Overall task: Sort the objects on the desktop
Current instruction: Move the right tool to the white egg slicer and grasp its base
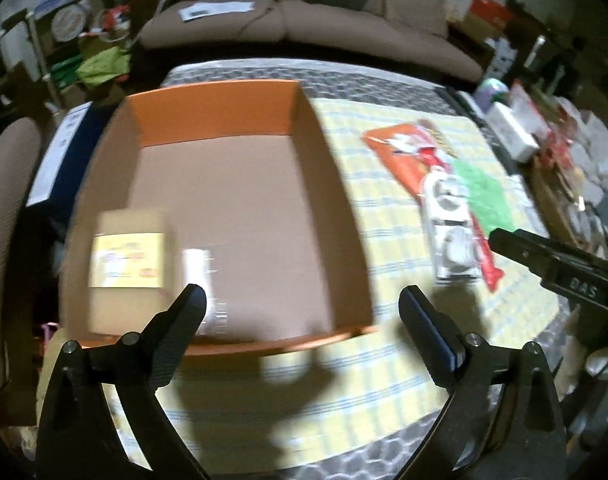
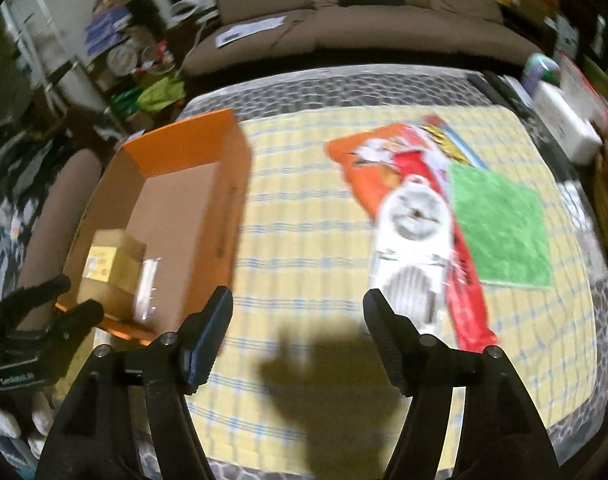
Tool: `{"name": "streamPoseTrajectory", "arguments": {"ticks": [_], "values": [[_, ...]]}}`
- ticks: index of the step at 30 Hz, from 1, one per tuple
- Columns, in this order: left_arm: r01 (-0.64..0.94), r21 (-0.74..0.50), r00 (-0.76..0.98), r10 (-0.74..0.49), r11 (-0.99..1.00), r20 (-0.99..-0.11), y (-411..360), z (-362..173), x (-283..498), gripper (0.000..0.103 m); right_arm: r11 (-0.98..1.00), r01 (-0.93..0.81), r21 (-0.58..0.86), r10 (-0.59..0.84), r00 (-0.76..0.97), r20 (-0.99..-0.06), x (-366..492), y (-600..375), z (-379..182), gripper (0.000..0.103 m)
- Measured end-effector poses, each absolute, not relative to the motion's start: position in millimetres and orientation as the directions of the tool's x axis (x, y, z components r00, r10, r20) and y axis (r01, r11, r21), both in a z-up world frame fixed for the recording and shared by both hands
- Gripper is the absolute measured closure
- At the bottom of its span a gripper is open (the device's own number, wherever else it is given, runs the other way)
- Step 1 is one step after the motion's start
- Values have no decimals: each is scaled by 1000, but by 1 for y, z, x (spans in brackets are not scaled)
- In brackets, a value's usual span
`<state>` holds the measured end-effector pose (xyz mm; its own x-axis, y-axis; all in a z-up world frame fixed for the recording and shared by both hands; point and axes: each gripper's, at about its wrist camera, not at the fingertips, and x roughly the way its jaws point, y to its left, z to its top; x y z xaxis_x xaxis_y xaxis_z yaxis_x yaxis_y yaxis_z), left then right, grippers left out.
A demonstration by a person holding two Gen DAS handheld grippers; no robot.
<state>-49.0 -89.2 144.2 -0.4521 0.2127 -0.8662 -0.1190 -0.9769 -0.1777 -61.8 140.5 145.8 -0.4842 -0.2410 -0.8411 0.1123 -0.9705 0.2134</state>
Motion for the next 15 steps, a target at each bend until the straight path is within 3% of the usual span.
{"name": "streamPoseTrajectory", "arguments": {"ticks": [15], "values": [[-229, -320, -342, 383, -919, -858, 29, 104, -60, 0, -899, -65, 434, -337, -532, -777, -67, 265, 99, 32]]}}
